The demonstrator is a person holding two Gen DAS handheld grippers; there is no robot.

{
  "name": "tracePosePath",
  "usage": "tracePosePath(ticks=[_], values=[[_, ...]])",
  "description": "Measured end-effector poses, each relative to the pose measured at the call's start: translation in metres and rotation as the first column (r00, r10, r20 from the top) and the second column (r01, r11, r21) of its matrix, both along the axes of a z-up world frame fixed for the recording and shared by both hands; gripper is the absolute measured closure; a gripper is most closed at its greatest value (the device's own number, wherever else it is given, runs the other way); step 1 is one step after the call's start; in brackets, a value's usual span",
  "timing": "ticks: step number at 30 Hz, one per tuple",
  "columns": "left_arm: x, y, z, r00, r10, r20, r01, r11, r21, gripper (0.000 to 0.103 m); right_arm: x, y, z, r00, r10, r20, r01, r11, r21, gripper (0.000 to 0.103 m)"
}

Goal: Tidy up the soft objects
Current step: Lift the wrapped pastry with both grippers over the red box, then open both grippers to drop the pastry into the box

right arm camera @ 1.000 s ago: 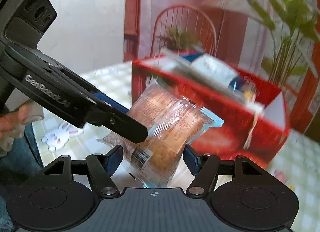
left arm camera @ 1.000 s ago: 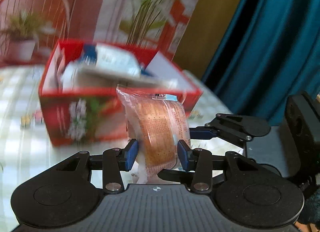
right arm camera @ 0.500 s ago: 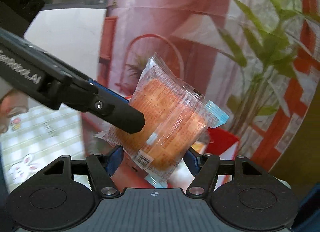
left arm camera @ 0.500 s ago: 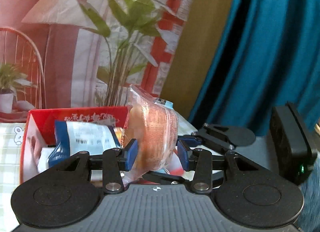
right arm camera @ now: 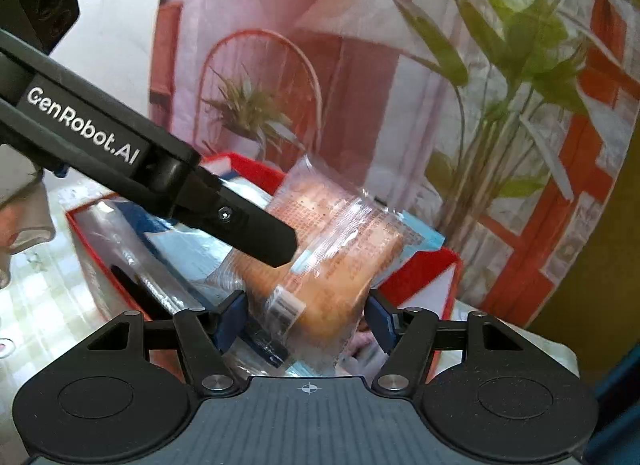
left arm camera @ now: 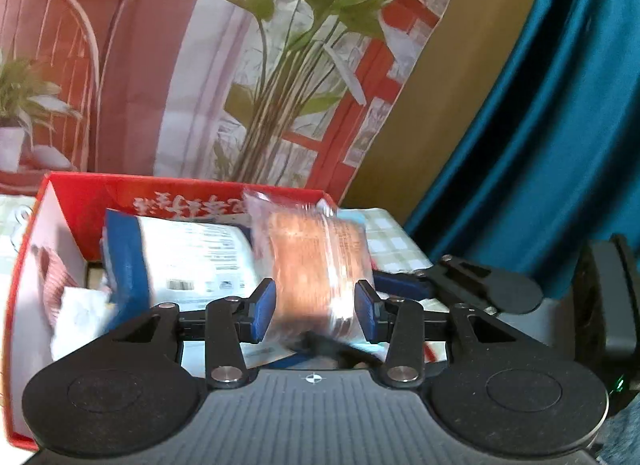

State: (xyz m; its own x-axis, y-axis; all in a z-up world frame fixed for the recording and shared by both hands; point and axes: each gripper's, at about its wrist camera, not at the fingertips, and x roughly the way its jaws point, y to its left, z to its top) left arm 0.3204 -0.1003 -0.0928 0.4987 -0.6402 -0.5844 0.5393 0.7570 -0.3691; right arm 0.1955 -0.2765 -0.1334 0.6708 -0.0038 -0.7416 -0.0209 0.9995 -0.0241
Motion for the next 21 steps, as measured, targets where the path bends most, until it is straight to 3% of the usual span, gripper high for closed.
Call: tracePosePath(ticks=[4, 7, 10, 13, 15, 21], values=[[-0.001, 0.013, 0.002, 0.999, 0.025, 0.031, -0.025, 0.999, 0.022, 0.058, -0.001, -0.002, -0.004, 0.999, -0.033, -0.02, 0.032, 0.999, -0.031, 0.043], [-0.001, 0.018, 0.003, 0.996, 0.05, 0.08, -0.058, 0.993, 0.101, 0.058, -0.003, -0.006, -0.002, 0.999, -0.048, -0.01, 0.048, 0.998, -0.044, 0.043], [0.005, 0.028, 0.0, 0.992, 0.099, 0.075, -0.109, 0.984, 0.144, 0.062, -0.004, -0.01, 0.004, 0.998, -0.064, 0.021, 0.064, 0.997, -0.036, 0.046], [0.011, 0.034, -0.006, 0.989, 0.139, 0.055, -0.147, 0.974, 0.174, 0.068, -0.003, -0.012, 0.011, 0.996, -0.079, 0.05, 0.079, 0.997, -0.01, 0.056], [0.013, 0.036, -0.01, 0.988, 0.144, 0.049, -0.151, 0.97, 0.193, 0.069, 0.002, -0.013, 0.012, 0.994, -0.096, 0.053, 0.096, 0.995, 0.001, 0.075], [0.015, 0.037, -0.023, 0.989, 0.143, 0.023, -0.144, 0.962, 0.231, 0.07, 0.027, -0.013, 0.003, 0.984, -0.178, 0.028, 0.175, 0.982, 0.07, 0.08]])
